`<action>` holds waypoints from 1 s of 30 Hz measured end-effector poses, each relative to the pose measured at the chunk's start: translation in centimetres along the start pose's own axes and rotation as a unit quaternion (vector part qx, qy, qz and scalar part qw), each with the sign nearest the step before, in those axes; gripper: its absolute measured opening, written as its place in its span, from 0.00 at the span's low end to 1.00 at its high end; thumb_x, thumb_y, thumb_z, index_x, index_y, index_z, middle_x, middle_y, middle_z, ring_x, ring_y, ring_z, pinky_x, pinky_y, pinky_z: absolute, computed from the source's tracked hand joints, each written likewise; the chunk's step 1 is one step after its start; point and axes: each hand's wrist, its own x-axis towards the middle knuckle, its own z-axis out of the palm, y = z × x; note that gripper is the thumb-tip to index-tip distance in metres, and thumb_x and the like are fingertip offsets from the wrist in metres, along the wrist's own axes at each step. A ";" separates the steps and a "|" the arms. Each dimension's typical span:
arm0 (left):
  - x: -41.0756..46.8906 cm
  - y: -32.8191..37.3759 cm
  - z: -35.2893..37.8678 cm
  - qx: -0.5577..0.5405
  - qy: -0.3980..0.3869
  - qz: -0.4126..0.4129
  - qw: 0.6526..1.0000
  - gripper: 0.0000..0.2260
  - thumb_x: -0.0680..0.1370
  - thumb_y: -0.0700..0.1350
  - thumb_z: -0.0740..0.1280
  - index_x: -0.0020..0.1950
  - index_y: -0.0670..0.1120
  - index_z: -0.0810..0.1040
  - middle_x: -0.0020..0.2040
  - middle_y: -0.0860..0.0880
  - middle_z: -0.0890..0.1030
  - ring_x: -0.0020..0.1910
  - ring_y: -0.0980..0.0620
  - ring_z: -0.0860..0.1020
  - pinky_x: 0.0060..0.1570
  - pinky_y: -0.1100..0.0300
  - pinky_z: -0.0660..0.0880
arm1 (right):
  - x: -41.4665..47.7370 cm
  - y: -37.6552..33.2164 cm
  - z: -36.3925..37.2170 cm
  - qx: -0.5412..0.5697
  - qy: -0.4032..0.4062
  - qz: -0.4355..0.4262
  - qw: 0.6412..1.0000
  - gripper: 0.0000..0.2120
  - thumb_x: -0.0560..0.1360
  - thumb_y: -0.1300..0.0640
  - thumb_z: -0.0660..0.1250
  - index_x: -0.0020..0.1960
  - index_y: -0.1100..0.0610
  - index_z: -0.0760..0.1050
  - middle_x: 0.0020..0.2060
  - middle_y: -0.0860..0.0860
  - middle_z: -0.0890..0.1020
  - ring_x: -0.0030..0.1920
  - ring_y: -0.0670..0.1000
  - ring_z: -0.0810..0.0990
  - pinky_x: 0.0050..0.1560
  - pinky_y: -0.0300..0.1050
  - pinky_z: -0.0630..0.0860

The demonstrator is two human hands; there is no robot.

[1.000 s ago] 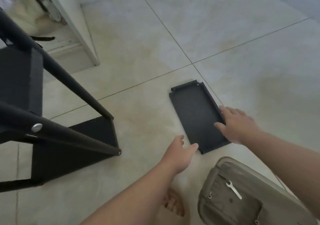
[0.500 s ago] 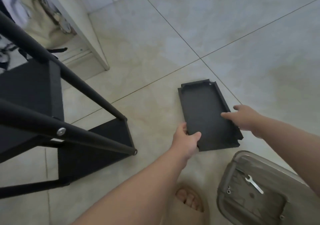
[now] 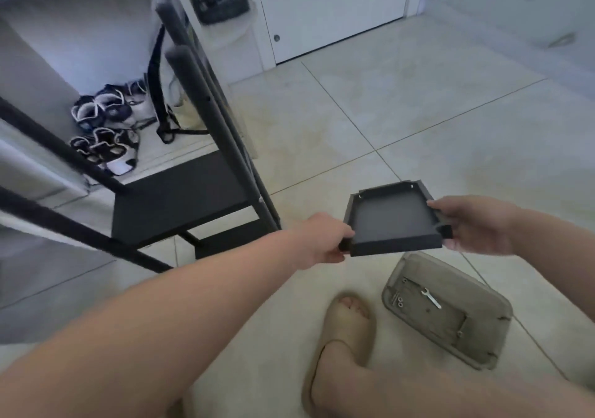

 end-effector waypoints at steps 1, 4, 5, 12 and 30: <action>-2.0 0.3 -0.3 0.010 -0.010 0.011 1.000 0.03 0.80 0.39 0.66 0.47 0.43 0.76 0.38 0.48 0.77 0.31 0.55 0.79 0.36 0.60 0.78 | -2.4 -0.3 0.5 0.002 0.000 -0.010 1.000 0.05 0.81 0.56 0.64 0.46 0.54 0.73 0.40 0.55 0.79 0.39 0.53 0.76 0.30 0.41 0.79; -8.3 1.0 -0.8 0.078 -0.016 0.058 0.995 0.03 0.80 0.40 0.65 0.47 0.43 0.77 0.37 0.48 0.78 0.32 0.56 0.79 0.35 0.62 0.77 | -9.3 -0.7 1.9 -0.012 0.012 -0.040 0.999 0.05 0.81 0.57 0.64 0.46 0.55 0.73 0.38 0.55 0.80 0.36 0.51 0.79 0.29 0.39 0.79; -10.4 1.2 -1.0 0.104 -0.004 0.079 0.991 0.03 0.81 0.41 0.65 0.49 0.43 0.77 0.38 0.48 0.78 0.32 0.56 0.79 0.35 0.62 0.78 | -11.3 -0.9 2.5 -0.015 0.021 -0.056 0.998 0.05 0.81 0.57 0.64 0.46 0.56 0.74 0.37 0.55 0.81 0.34 0.50 0.80 0.29 0.38 0.79; -24.6 1.1 -4.6 0.296 0.117 0.317 0.893 0.31 0.77 0.67 0.59 0.75 0.51 0.69 0.72 0.51 0.72 0.70 0.48 0.70 0.67 0.53 0.66 | -23.6 -3.8 9.8 -0.012 0.033 -0.178 0.983 0.04 0.81 0.58 0.65 0.53 0.58 0.72 0.42 0.56 0.75 0.39 0.53 0.76 0.31 0.41 0.80; -41.6 0.2 -20.9 0.201 0.508 0.535 0.644 0.12 0.81 0.48 0.67 0.64 0.51 0.75 0.43 0.55 0.80 0.42 0.50 0.78 0.40 0.53 0.75 | -38.7 -13.1 32.5 -0.043 0.014 -0.422 0.905 0.14 0.78 0.48 0.71 0.58 0.57 0.77 0.53 0.55 0.84 0.50 0.53 0.83 0.48 0.48 0.81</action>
